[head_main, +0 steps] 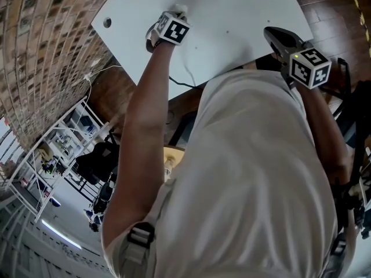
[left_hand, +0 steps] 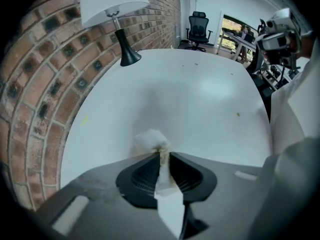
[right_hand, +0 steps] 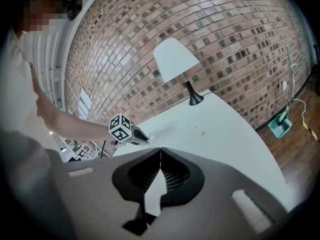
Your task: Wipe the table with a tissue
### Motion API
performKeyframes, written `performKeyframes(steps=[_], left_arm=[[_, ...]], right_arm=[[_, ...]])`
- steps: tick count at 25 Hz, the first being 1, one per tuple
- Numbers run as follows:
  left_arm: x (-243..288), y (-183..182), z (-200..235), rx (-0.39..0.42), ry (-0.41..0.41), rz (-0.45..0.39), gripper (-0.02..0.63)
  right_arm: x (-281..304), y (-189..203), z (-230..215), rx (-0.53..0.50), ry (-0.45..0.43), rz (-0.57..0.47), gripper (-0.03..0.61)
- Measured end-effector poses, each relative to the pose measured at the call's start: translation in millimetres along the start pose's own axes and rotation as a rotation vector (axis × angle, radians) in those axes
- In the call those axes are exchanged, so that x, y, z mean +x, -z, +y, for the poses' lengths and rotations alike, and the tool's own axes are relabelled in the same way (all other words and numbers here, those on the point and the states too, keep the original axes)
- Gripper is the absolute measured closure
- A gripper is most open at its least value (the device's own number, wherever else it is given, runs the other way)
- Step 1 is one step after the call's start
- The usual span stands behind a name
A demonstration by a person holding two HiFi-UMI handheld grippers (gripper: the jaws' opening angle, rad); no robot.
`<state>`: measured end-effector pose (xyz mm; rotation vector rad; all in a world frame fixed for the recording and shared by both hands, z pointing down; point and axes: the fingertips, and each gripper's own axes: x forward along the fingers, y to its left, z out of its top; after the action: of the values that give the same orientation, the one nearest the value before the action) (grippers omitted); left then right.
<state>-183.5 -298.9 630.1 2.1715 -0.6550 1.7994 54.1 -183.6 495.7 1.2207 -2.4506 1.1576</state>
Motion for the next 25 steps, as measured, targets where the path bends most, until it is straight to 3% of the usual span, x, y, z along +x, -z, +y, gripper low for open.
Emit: performKeyframes(steps=[5,10,12,20,25], left_arm=[[5.4,-28.7,-21.2,0.088,-0.031,-0.015,0.544],[3.3,-41.1,-53.8,0.046,0.065,-0.096,0.545],[-3.2,-46.7,-65.8,0.001,0.117,-0.135,0.546],[-58.4,-66.2,-101.8,-0.266,0.243,-0.429,0.546],[-82.7,-41.2,-108.5,-0.420,0.229,-0.566,0.546]], right_arm=[[-7.1,0.6,-7.1,0.002,0.007,-0.012,0.571],[-11.9,4.4,-9.1,-0.005,0.004,-0.008,0.571],[-11.8,3.5,-10.0,-0.004,0.000,-0.004,0.571],[-1.5,-2.9,-2.0,-0.023,-0.064,0.019,0.571],[19.5,-5.0,15.8,-0.061,-0.125,0.055,0.571]])
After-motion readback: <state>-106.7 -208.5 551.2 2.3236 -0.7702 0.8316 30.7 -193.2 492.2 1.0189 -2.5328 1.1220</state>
